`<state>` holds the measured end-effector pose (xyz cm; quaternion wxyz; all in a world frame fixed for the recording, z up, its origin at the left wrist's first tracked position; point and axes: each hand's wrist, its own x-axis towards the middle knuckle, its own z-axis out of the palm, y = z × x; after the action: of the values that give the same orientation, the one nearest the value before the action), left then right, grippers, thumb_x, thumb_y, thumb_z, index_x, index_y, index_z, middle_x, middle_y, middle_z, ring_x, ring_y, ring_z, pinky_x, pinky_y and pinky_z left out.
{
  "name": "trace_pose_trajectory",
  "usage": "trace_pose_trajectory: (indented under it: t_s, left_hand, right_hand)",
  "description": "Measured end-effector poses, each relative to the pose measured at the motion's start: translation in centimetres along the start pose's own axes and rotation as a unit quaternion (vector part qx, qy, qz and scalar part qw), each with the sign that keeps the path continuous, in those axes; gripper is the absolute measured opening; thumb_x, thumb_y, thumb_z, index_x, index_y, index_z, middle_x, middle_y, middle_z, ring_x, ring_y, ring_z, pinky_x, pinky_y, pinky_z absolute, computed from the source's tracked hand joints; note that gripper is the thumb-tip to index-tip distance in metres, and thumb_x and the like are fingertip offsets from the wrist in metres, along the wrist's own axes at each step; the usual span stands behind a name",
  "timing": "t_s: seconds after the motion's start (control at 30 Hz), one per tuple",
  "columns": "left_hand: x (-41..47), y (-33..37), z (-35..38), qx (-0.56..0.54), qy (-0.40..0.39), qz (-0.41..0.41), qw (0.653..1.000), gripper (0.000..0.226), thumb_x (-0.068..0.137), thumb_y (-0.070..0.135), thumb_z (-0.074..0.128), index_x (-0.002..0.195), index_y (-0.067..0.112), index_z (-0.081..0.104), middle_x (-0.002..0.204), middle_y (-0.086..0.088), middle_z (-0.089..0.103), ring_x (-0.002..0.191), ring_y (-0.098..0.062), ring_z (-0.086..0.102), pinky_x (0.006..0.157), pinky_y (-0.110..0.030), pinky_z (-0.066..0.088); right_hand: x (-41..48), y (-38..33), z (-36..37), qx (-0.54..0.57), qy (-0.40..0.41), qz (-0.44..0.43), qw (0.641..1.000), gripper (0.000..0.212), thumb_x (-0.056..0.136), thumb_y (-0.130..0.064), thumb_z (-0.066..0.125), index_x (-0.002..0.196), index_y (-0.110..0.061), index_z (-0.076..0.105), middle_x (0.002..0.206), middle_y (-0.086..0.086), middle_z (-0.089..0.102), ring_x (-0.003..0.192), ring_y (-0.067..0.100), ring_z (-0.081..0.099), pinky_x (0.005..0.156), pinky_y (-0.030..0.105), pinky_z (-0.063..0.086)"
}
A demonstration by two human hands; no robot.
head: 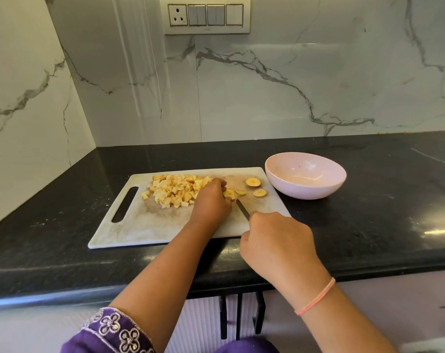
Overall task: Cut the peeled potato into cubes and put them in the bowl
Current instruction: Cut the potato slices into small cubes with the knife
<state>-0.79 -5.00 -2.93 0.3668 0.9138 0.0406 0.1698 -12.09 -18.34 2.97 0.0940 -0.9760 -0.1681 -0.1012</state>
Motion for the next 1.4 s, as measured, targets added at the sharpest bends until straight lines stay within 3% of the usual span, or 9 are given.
trace_pose_trajectory:
  t_s: [0.13,0.27,0.37,0.6,0.8,1.0,1.17,1.3,1.4]
  left_hand:
    - [-0.2,0.0,-0.1,-0.015,-0.004,-0.004,1.0,0.042,0.091,0.007,0.054,0.132,0.01,0.049,0.124,-0.004,0.059,0.112,-0.018,0.055,0.097,-0.029,0.047]
    - [-0.1,0.0,-0.2,-0.021,0.003,-0.002,1.0,0.041,0.092,0.005,0.052,0.132,0.009,0.048,0.124,-0.004,0.059,0.112,-0.017,0.056,0.095,-0.027,0.046]
    - [-0.1,0.0,-0.1,-0.023,0.007,-0.003,1.0,0.04,0.092,0.005,0.053,0.131,0.008,0.048,0.124,-0.005,0.059,0.111,-0.018,0.056,0.094,-0.027,0.046]
    - [0.1,0.0,-0.2,-0.022,0.011,-0.004,1.0,0.039,0.091,0.002,0.052,0.13,0.007,0.049,0.122,-0.006,0.06,0.109,-0.018,0.056,0.09,-0.024,0.047]
    - [0.1,0.3,-0.1,-0.028,0.009,-0.015,0.999,0.042,0.09,0.0,0.053,0.131,0.009,0.048,0.122,-0.004,0.058,0.104,-0.013,0.055,0.084,-0.019,0.044]
    - [0.2,0.0,-0.6,-0.027,0.015,-0.018,0.999,0.043,0.091,-0.002,0.051,0.132,0.008,0.047,0.124,-0.005,0.057,0.11,-0.016,0.055,0.087,-0.019,0.042]
    - [-0.1,-0.1,-0.1,-0.024,0.01,-0.018,0.999,0.041,0.091,-0.001,0.051,0.131,0.008,0.047,0.124,-0.004,0.057,0.111,-0.015,0.055,0.088,-0.018,0.042]
    - [0.1,0.0,-0.2,-0.035,0.012,-0.018,0.999,0.041,0.092,-0.001,0.05,0.132,0.01,0.046,0.124,-0.004,0.058,0.11,-0.016,0.055,0.09,-0.021,0.043]
    - [0.1,-0.1,-0.2,-0.05,0.021,-0.02,0.998,0.047,0.091,0.0,0.051,0.134,0.012,0.04,0.127,-0.005,0.054,0.106,-0.014,0.055,0.091,-0.024,0.047]
  right_hand:
    - [0.6,0.9,-0.6,0.033,0.034,0.034,0.998,0.023,0.096,-0.029,0.036,0.104,-0.019,0.055,0.066,-0.007,0.033,0.072,0.019,0.043,0.06,0.029,0.031]
    - [2.7,0.9,-0.4,0.059,0.02,0.039,0.997,0.021,0.095,-0.028,0.038,0.099,-0.017,0.055,0.081,0.0,0.053,0.076,0.02,0.044,0.061,0.028,0.032]
    - [4.1,0.2,0.3,0.059,-0.001,0.039,0.997,0.017,0.096,-0.026,0.039,0.09,-0.018,0.053,0.088,0.003,0.055,0.076,0.021,0.047,0.062,0.028,0.033]
    - [5.3,-0.6,1.1,0.032,-0.02,0.045,0.998,0.02,0.096,-0.024,0.042,0.099,-0.015,0.059,0.093,0.003,0.06,0.089,0.022,0.058,0.066,0.029,0.038]
    - [4.5,-0.9,1.1,-0.001,-0.024,0.021,0.999,0.017,0.095,-0.023,0.044,0.092,-0.016,0.059,0.09,0.003,0.062,0.078,0.021,0.055,0.063,0.028,0.039]
    - [1.8,-1.2,0.1,-0.011,-0.033,-0.025,0.999,0.017,0.095,-0.024,0.044,0.104,-0.017,0.057,0.081,-0.001,0.046,0.075,0.019,0.044,0.063,0.028,0.032]
    - [0.7,-0.1,-0.8,0.006,-0.026,-0.007,1.0,0.01,0.094,-0.029,0.042,0.087,-0.022,0.044,0.066,-0.006,0.031,0.073,0.019,0.042,0.06,0.028,0.029]
    - [1.5,0.7,-0.5,0.032,0.034,0.022,0.999,0.019,0.095,-0.03,0.039,0.097,-0.019,0.055,0.066,-0.007,0.036,0.072,0.018,0.045,0.059,0.027,0.031]
    - [2.5,0.7,-0.2,0.043,0.02,0.025,0.999,0.024,0.096,-0.029,0.038,0.104,-0.018,0.057,0.08,-0.001,0.052,0.074,0.019,0.044,0.063,0.027,0.033]
